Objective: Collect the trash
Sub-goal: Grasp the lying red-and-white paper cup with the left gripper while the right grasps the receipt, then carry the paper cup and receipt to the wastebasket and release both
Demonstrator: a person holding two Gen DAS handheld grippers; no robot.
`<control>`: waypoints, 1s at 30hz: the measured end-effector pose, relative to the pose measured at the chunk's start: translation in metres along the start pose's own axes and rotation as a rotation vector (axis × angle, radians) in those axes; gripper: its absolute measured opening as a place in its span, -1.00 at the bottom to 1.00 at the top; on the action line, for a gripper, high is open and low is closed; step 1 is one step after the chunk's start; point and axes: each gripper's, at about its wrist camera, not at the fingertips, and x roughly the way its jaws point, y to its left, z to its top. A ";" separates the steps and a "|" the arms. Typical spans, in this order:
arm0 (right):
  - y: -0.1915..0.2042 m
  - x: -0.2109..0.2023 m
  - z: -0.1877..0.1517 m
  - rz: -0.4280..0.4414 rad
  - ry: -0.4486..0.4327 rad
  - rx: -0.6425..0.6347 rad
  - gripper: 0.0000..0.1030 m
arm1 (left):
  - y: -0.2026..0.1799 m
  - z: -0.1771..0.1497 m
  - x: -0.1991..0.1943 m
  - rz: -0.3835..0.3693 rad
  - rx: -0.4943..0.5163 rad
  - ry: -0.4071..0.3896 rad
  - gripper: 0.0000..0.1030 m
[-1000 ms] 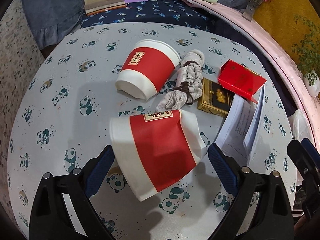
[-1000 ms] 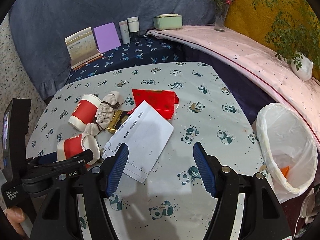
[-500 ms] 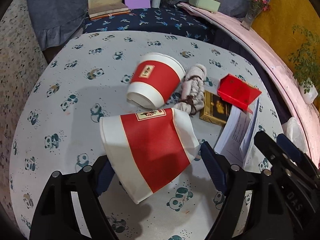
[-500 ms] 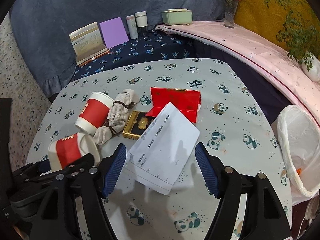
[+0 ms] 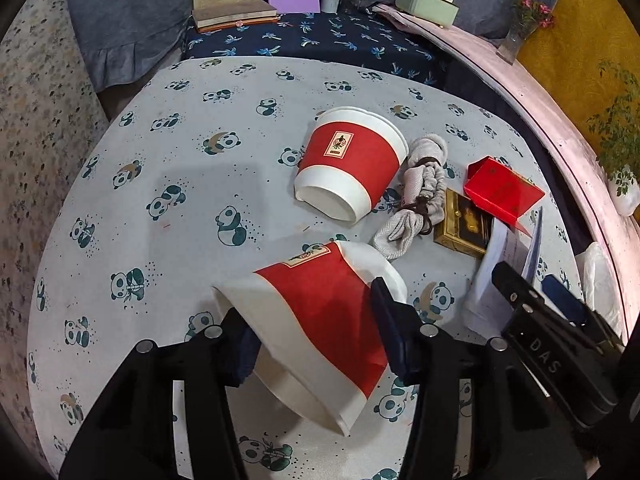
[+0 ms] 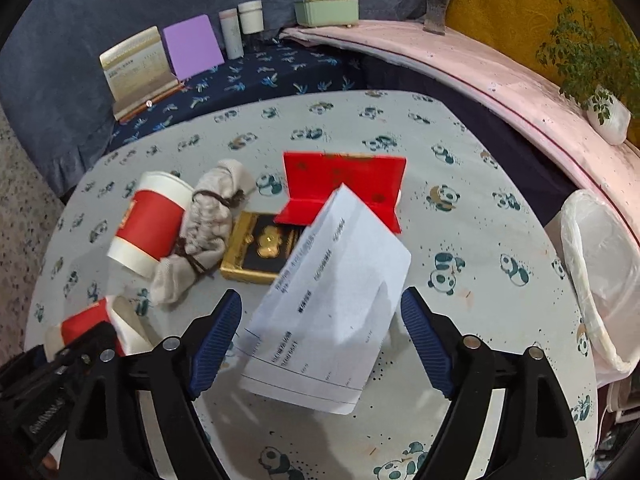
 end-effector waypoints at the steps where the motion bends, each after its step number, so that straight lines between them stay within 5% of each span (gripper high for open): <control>1: -0.002 0.001 -0.002 -0.005 0.010 -0.002 0.03 | 0.000 0.000 0.000 -0.002 -0.001 0.000 -0.07; 8: -0.029 -0.012 -0.013 -0.016 -0.012 0.017 -0.82 | -0.003 -0.005 -0.001 -0.030 -0.001 0.004 -0.08; 20: -0.072 -0.061 -0.014 0.001 -0.109 0.079 -0.97 | -0.044 -0.018 -0.014 -0.119 0.099 0.002 -0.84; 30: -0.094 -0.087 -0.010 0.019 -0.172 0.107 -0.98 | -0.093 -0.022 -0.034 -0.166 0.202 -0.037 -0.94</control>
